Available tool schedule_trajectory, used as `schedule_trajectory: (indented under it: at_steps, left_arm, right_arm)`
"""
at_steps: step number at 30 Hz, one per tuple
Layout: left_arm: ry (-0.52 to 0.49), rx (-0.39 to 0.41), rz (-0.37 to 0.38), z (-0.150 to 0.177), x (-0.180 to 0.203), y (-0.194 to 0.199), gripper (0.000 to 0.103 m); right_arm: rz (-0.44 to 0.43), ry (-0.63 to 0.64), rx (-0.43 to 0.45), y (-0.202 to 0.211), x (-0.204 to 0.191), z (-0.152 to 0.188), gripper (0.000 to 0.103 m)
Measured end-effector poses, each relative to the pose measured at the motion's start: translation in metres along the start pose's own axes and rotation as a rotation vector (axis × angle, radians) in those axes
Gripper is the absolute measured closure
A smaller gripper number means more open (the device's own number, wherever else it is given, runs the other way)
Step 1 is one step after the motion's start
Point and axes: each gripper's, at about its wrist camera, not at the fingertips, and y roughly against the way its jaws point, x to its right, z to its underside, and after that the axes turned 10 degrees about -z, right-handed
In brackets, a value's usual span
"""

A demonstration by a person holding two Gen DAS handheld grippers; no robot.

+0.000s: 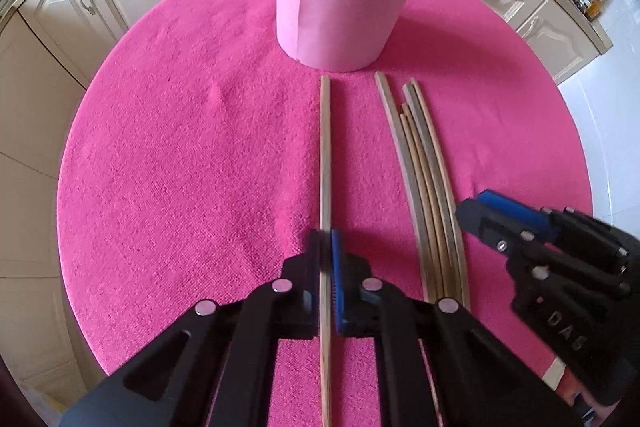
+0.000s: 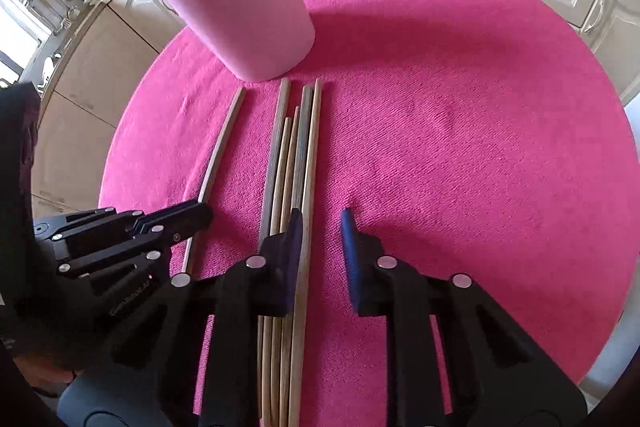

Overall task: Organize utensils
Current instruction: 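Close the left gripper on a chopstick while the right gripper grasps another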

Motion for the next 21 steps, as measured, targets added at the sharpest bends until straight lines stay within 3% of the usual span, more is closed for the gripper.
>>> schedule_trajectory:
  at_steps: [3, 14, 21]
  left_arm:
    - [0.015, 0.006, 0.005, 0.008, -0.014, 0.005, 0.097]
    - [0.022, -0.008, -0.007, 0.004, -0.008, 0.005, 0.096]
    - [0.023, -0.023, -0.025, -0.006, -0.004, 0.0, 0.096]
  right_arm:
    - [0.014, 0.006, -0.016, -0.003, -0.002, 0.0, 0.084]
    - [0.116, 0.041, -0.076, -0.009, -0.021, -0.006, 0.084]
    - [0.129, 0.048, -0.114, -0.013, -0.026, -0.01, 0.085]
